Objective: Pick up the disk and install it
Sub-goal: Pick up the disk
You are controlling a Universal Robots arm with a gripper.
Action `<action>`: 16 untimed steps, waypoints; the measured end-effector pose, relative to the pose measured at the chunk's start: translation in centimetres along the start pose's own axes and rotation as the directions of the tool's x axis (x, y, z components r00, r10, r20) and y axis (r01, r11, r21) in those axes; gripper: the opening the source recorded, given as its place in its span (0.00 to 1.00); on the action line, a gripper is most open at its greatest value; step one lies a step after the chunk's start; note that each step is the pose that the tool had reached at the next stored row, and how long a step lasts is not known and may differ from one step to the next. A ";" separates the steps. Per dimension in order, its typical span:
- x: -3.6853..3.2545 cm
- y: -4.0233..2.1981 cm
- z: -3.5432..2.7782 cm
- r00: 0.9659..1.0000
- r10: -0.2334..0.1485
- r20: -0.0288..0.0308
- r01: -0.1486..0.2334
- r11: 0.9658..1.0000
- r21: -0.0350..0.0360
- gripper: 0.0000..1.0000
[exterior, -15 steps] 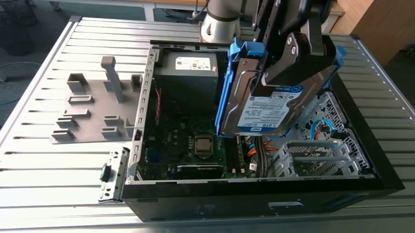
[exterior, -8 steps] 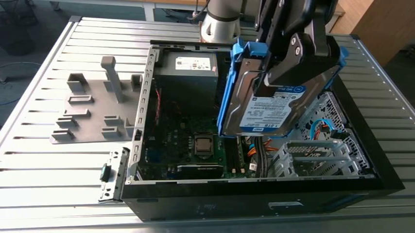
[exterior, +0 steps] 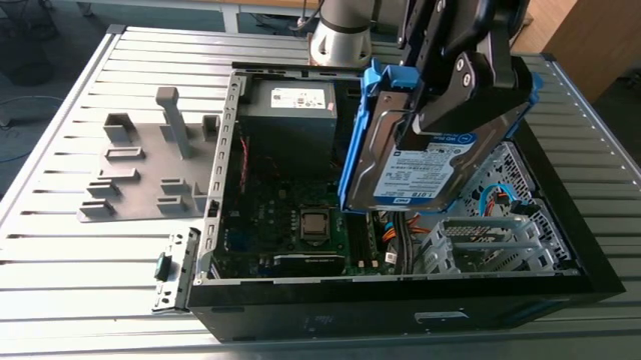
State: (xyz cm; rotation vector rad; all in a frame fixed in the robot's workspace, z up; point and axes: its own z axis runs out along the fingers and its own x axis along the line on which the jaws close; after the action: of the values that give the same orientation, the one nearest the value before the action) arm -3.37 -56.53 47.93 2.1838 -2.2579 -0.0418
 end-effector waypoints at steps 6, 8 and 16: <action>0.02 -0.23 -0.01 1.000 0.000 -0.001 0.000 1.000 0.000 0.37; 0.03 -0.32 -0.01 1.000 0.000 -0.001 0.000 1.000 0.000 0.37; 0.06 -0.64 -0.01 1.000 0.000 -0.001 0.000 1.000 0.000 0.37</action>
State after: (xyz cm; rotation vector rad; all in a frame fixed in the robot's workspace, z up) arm -2.73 -56.61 47.93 2.1831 -2.2572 -0.0401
